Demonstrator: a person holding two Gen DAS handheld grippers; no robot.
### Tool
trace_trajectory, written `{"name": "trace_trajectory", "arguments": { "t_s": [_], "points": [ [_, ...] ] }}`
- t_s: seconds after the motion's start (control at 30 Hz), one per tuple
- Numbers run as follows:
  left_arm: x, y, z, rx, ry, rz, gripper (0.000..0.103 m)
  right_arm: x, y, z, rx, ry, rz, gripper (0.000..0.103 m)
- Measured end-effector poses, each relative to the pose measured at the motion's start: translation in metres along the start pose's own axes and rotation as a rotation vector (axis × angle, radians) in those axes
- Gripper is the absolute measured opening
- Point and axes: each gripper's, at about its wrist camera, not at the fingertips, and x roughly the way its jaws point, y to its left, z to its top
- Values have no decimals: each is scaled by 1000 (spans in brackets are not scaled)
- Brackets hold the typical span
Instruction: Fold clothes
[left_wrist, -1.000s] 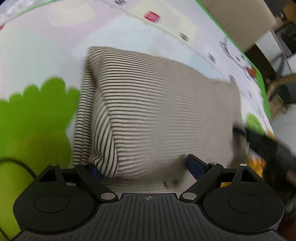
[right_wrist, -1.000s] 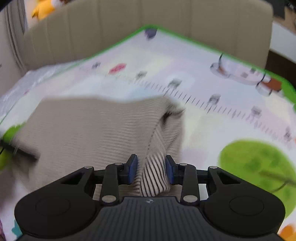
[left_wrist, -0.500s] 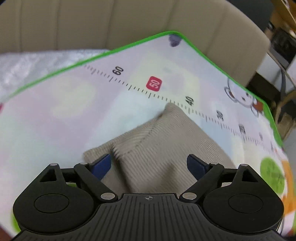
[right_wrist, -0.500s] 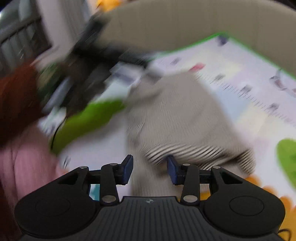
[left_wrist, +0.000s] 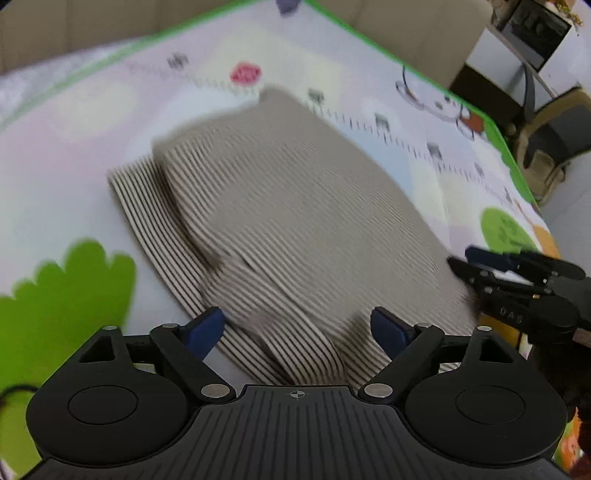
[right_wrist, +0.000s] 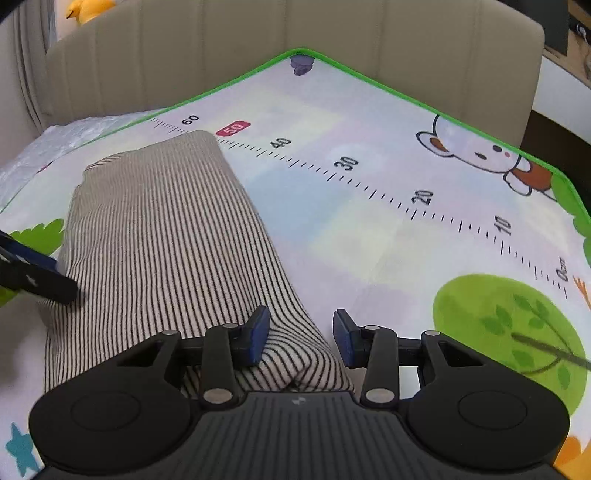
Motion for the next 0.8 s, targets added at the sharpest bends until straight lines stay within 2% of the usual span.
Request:
{"name": "trace_trajectory", "arguments": {
  "t_s": [0.07, 0.13, 0.27, 0.33, 0.47, 0.5, 0.53, 0.57, 0.6, 0.7, 0.8],
  "points": [
    [10, 3, 1, -6, 12, 1, 86, -7, 3, -7, -22, 8, 2, 39],
    [14, 7, 9, -21, -16, -26, 87, -15, 8, -14, -50, 14, 1, 39],
    [26, 17, 31, -84, -84, -123, 84, -28, 33, -29, -80, 23, 3, 37],
    [32, 24, 37, -81, -110, -140, 84, -40, 52, -40, -148, 25, 12, 37],
    [24, 33, 38, -64, -133, -127, 84, -64, 83, -46, -315, 10, 45, 38],
    [18, 35, 37, -61, -145, -108, 87, -70, 88, -46, -361, -11, 40, 38],
    [12, 36, 36, -57, -158, -85, 89, -76, 93, -45, -411, -42, 34, 45],
    [4, 38, 35, -44, -177, -50, 92, -84, 99, -45, -461, -80, 39, 55],
    [-5, 39, 33, -17, -199, -1, 92, -90, 103, -45, -502, -108, 65, 59],
    [-28, 36, 28, 70, -258, 106, 95, -97, 122, -46, -597, -112, 183, 61],
    [-42, 31, 26, 136, -265, 154, 95, -82, 143, -61, -711, -57, 261, 61]
  ]
}}
